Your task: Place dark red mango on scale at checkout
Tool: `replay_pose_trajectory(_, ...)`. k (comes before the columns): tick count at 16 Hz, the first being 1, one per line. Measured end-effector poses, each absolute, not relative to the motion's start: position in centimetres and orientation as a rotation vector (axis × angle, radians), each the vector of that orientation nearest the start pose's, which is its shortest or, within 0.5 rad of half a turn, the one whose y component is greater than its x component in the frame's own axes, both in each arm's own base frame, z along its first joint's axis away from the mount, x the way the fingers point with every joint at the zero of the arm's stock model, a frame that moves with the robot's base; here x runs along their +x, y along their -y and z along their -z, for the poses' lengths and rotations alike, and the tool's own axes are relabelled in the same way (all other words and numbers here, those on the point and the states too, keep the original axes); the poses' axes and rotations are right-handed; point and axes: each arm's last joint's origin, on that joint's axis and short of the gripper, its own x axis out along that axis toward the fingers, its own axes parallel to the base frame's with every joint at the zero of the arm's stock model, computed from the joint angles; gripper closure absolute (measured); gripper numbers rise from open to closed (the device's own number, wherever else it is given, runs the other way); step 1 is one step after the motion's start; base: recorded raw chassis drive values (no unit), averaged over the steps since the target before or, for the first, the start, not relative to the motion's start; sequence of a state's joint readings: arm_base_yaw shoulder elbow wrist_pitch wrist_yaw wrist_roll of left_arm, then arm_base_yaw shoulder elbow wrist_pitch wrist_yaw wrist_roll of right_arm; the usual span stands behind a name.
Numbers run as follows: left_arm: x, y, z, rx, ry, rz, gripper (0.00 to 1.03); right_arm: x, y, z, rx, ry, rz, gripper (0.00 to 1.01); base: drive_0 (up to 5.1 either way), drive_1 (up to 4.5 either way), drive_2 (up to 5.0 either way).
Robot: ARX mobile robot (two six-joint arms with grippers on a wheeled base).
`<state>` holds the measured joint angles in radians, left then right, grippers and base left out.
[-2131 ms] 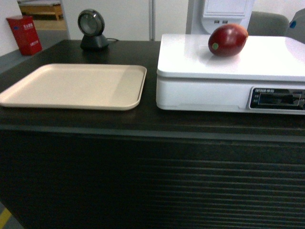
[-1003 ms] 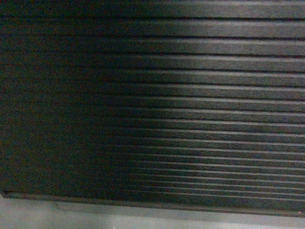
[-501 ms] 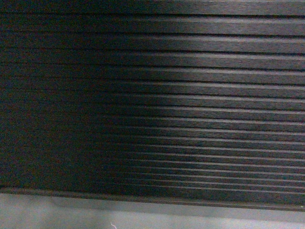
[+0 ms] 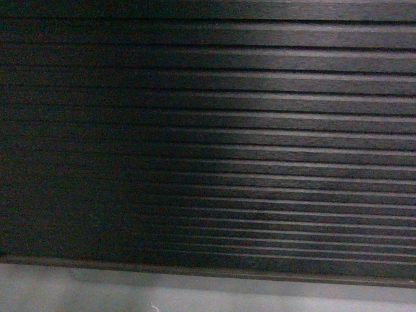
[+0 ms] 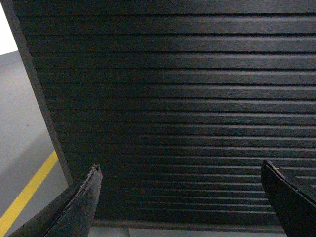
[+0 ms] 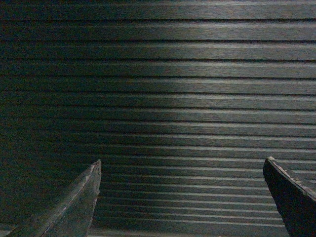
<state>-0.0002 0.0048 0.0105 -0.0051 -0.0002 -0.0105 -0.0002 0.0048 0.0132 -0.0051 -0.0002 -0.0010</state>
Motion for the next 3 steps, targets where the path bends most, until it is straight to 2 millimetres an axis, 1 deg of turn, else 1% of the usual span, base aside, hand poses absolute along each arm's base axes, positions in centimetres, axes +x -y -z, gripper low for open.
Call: replay_pose_trajectory(3,9.74,0.00,-16.62,-0.010,0.001,0.000,0.05,9.72,0.00,-16.71,-0.001,0.003,0.000,0.03,0.0,0.00,0.0)
